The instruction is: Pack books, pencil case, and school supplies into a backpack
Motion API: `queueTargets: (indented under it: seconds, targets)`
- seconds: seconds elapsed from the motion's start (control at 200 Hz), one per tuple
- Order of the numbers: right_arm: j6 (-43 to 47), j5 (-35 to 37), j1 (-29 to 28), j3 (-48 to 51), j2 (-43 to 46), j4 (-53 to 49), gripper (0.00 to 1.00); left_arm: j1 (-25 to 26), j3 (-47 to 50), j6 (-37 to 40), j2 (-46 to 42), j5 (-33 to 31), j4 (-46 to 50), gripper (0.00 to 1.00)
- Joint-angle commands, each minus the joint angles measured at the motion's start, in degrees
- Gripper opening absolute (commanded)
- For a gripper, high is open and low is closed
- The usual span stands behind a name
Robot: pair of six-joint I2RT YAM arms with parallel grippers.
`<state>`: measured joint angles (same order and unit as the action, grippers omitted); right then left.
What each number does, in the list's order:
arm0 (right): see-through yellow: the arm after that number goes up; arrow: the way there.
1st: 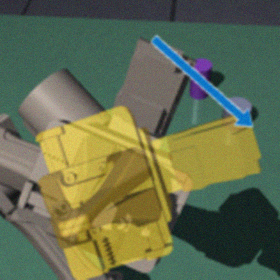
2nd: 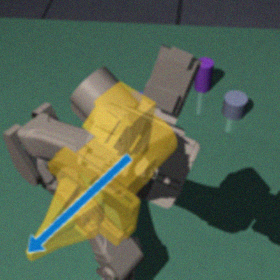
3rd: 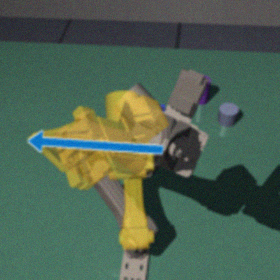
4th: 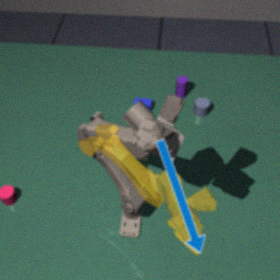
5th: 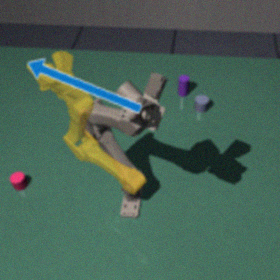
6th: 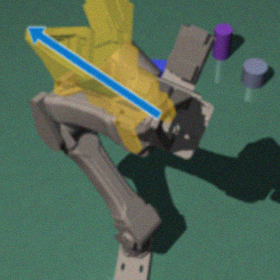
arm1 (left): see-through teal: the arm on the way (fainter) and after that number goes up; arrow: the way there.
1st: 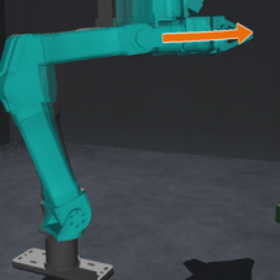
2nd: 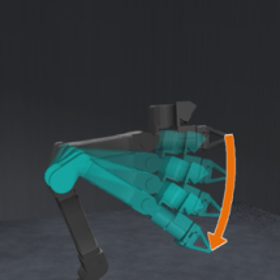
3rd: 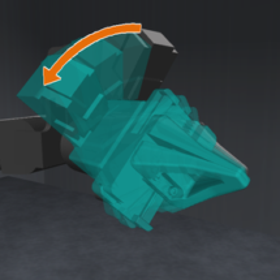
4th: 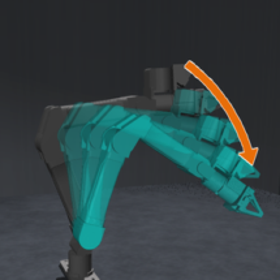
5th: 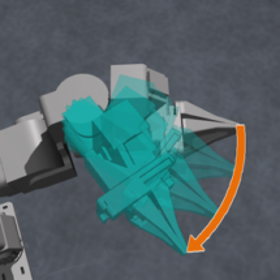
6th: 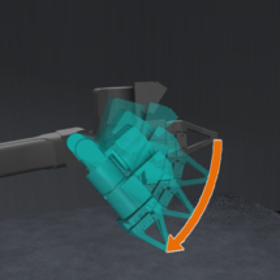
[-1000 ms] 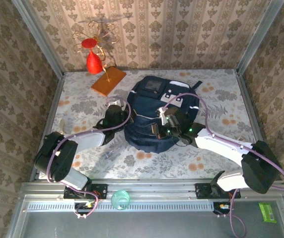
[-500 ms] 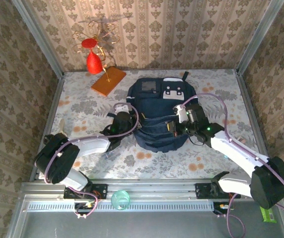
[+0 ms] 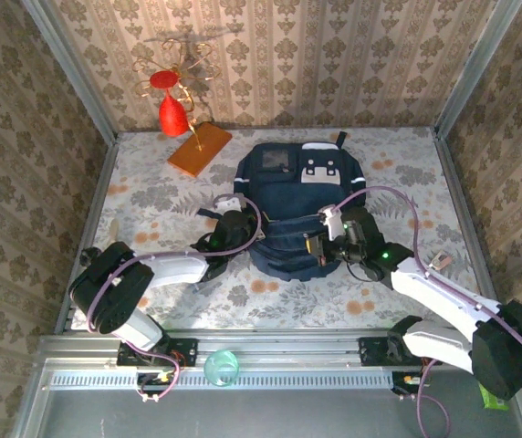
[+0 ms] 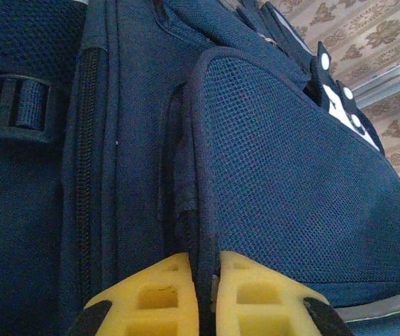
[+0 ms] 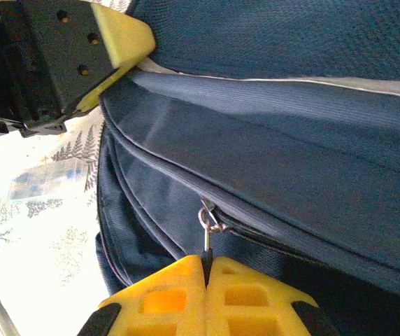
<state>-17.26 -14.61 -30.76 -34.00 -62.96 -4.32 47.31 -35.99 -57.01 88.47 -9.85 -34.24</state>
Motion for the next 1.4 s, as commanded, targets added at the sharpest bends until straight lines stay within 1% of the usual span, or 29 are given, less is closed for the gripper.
queueTargets:
  seconds: [0.0,0.2,0.44,0.58,0.72,0.835,1.045,1.155,1.24,1.395]
  targets:
    - [-1.3,-1.3,-3.3,-1.5,-2.1,4.3,0.0,1.9,-1.9,-0.1,0.9,0.8,-2.8,0.0]
    - [-2.7,-0.2,-7.4,-3.1,-5.7,7.8,0.0,2.7,-2.3,-0.2,1.2,0.7,-3.1,0.0]
    - [-5.0,-1.0,-11.5,-5.6,-11.1,13.4,0.0,3.5,-2.4,-0.9,1.8,0.6,-4.3,0.0]
    - [-5.0,-1.5,-12.0,-6.9,-13.8,14.7,0.0,4.0,-2.2,-1.9,2.4,0.9,-5.5,0.0]
    - [-3.7,-0.1,-10.9,-6.0,-12.9,12.8,0.0,4.9,-1.9,-1.6,2.1,0.8,-5.5,0.0]
    - [-2.8,-0.7,-7.5,-3.6,-9.6,10.1,0.0,6.4,-1.5,0.2,1.6,0.3,-4.6,0.08]
    - [-0.6,-1.5,0.6,0.9,-0.9,2.0,0.0,9.2,0.3,2.5,-0.6,0.7,-4.1,0.33]
    - [0.2,-2.0,4.3,2.5,3.0,-1.2,0.0,9.1,1.3,4.3,-3.0,0.3,-3.1,0.42]
    - [0.4,-2.6,6.1,3.1,4.8,-2.6,0.0,7.3,1.0,5.6,-4.6,1.3,-0.5,0.48]
    - [0.2,-3.1,6.9,3.8,5.9,-2.3,0.0,0.9,-4.3,8.3,-3.9,11.1,8.8,0.54]
